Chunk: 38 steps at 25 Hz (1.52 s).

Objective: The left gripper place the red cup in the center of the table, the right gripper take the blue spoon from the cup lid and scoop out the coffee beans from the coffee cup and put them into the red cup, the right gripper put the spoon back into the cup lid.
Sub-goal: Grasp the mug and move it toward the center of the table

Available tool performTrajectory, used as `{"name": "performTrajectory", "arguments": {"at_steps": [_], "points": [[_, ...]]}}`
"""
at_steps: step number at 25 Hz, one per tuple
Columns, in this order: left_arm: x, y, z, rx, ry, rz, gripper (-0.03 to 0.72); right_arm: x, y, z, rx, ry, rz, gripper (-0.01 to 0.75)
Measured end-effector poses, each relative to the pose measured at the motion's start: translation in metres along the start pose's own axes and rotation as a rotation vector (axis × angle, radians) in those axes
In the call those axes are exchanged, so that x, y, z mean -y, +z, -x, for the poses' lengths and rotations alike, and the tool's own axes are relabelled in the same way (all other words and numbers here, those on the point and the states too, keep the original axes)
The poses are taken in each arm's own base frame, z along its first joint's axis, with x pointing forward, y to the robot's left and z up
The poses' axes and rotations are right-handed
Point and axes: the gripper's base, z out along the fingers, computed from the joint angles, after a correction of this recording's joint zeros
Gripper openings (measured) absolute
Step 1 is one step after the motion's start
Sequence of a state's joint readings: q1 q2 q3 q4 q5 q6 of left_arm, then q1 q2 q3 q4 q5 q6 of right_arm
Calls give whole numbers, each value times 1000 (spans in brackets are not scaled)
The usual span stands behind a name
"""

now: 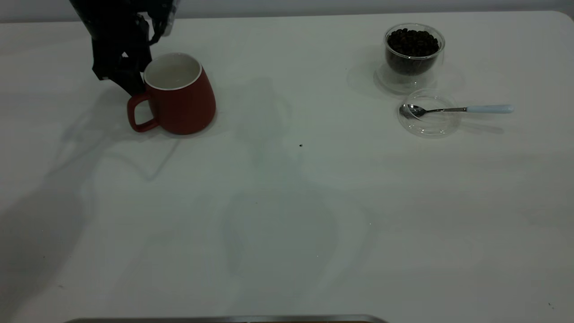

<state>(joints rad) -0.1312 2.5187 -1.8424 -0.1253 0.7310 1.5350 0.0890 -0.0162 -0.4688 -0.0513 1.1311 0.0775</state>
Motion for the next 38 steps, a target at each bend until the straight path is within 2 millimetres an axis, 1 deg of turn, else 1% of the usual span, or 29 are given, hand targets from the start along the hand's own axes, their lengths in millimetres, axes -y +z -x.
{"name": "performTrajectory", "arguments": {"at_steps": [4, 8, 15, 25, 28, 38], "points": [[4, 10, 5, -5, 34, -24, 587, 0, 0, 0, 0, 0, 0, 550], [8, 19, 18, -2, 62, -46, 587, 0, 0, 0, 0, 0, 0, 550], [15, 27, 54, 36, 100, -43, 587, 0, 0, 0, 0, 0, 0, 549], [22, 30, 101, 75, 159, 16, 587, 0, 0, 0, 0, 0, 0, 549], [23, 31, 108, 91, 154, 25, 587, 0, 0, 0, 0, 0, 0, 549], [23, 30, 109, 107, 94, 24, 587, 0, 0, 0, 0, 0, 0, 549]]}}
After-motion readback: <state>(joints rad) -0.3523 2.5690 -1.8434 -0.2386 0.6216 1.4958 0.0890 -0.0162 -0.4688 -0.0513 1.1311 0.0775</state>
